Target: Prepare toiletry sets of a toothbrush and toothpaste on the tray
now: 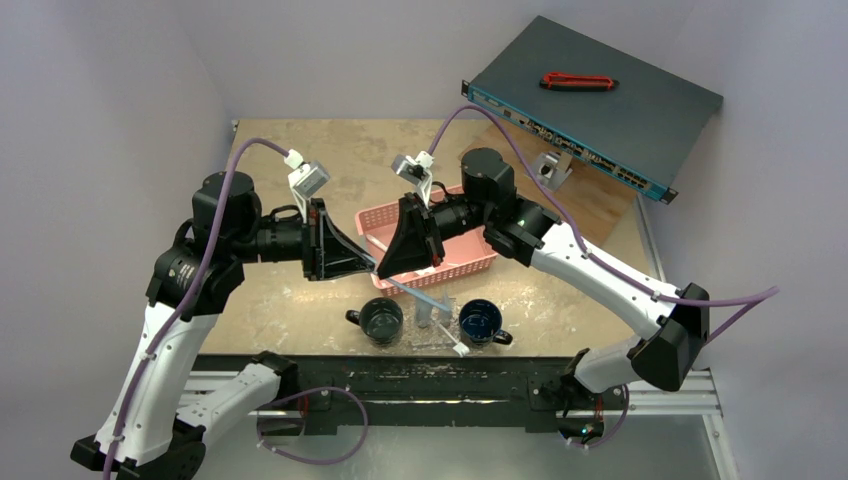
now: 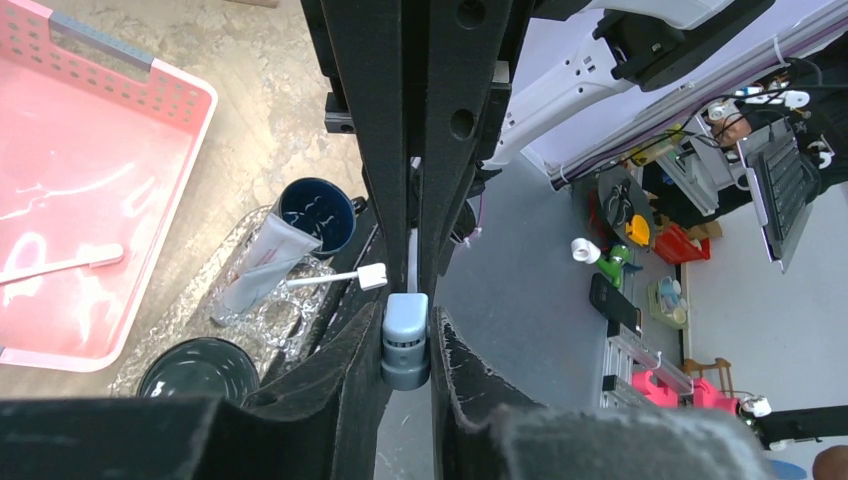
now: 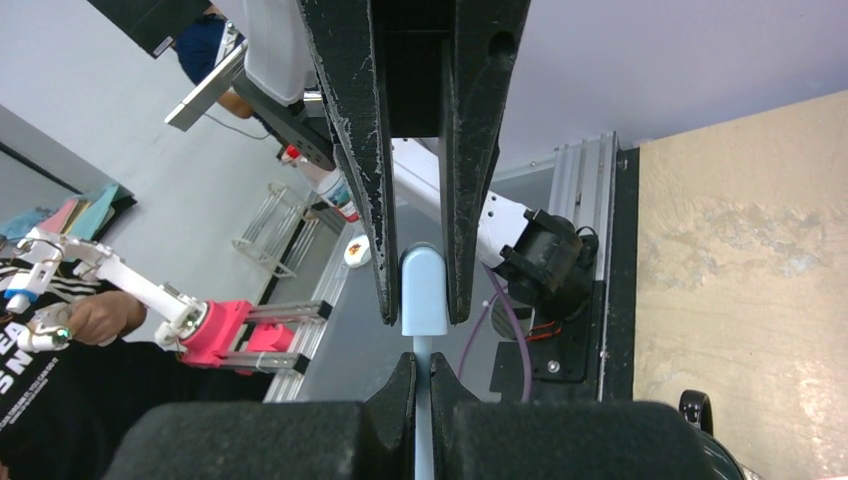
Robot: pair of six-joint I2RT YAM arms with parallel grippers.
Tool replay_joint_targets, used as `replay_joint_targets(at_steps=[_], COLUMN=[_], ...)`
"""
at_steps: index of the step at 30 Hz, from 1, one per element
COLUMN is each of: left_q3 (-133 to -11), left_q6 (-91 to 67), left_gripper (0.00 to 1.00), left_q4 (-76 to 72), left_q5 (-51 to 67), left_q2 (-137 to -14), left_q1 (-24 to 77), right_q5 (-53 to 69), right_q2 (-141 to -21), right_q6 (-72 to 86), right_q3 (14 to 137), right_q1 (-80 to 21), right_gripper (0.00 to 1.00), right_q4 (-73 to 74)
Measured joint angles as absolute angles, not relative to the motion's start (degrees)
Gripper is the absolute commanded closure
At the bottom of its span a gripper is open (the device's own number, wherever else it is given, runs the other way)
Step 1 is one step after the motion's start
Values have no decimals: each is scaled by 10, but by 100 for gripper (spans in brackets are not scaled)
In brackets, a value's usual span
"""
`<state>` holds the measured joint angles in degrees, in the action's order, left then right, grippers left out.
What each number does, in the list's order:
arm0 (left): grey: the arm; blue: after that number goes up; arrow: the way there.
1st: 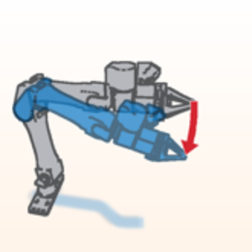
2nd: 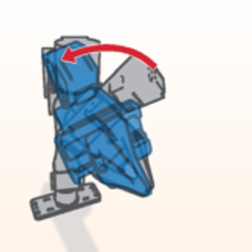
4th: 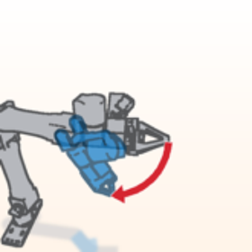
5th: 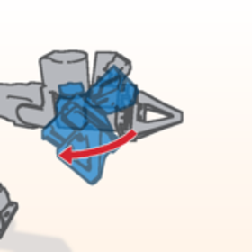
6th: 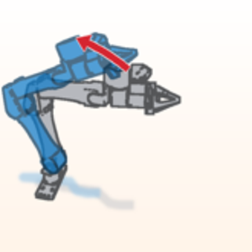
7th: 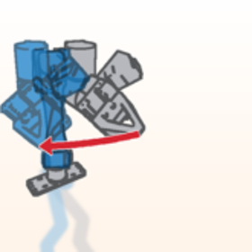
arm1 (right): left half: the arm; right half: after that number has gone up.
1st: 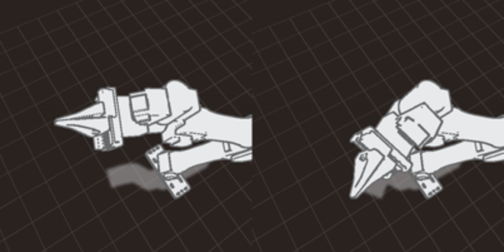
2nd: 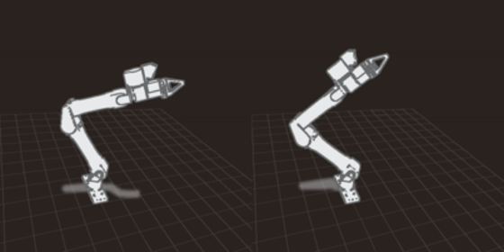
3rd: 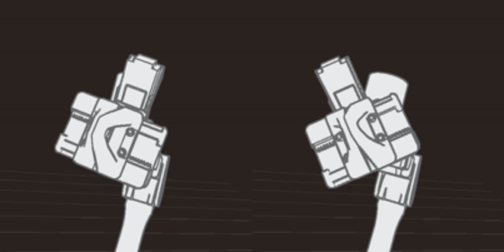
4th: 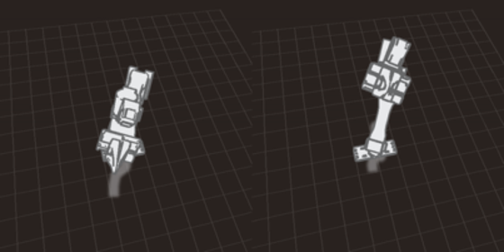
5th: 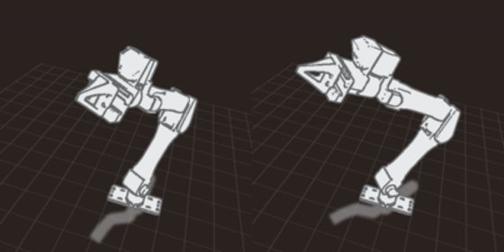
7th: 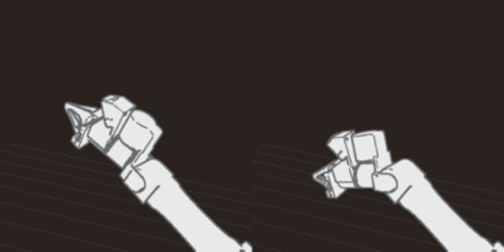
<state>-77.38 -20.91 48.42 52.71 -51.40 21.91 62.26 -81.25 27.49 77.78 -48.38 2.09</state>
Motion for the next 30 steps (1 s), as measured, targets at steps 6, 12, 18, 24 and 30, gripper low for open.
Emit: replay_joint_targets(at_steps=[6, 12, 18, 24, 30], left_q3=[-774, -774, -785, -806, -834], left_q6=[-209, -208, -203, -199, -199], left_gripper=[100, 100, 100, 100, 100], left_q4=[480, 485, 509, 542, 577], left_q5=[528, 516, 499, 458, 359], left_q2=[-512, -508, -513, -516, -519], left_q1=[219, 222, 227, 251, 346], right_q5=[621, 608, 576, 533, 466], right_q2=[-813, -812, -804, -756, -708], right_q6=[275, 268, 252, 244, 241], right_q3=[778, 778, 778, 773, 745], right_q1=[-484, -486, -483, -440, -380], right_gripper=[99, 72, 57, 54, 51], right_q4=[19, 27, 46, 66, 88])
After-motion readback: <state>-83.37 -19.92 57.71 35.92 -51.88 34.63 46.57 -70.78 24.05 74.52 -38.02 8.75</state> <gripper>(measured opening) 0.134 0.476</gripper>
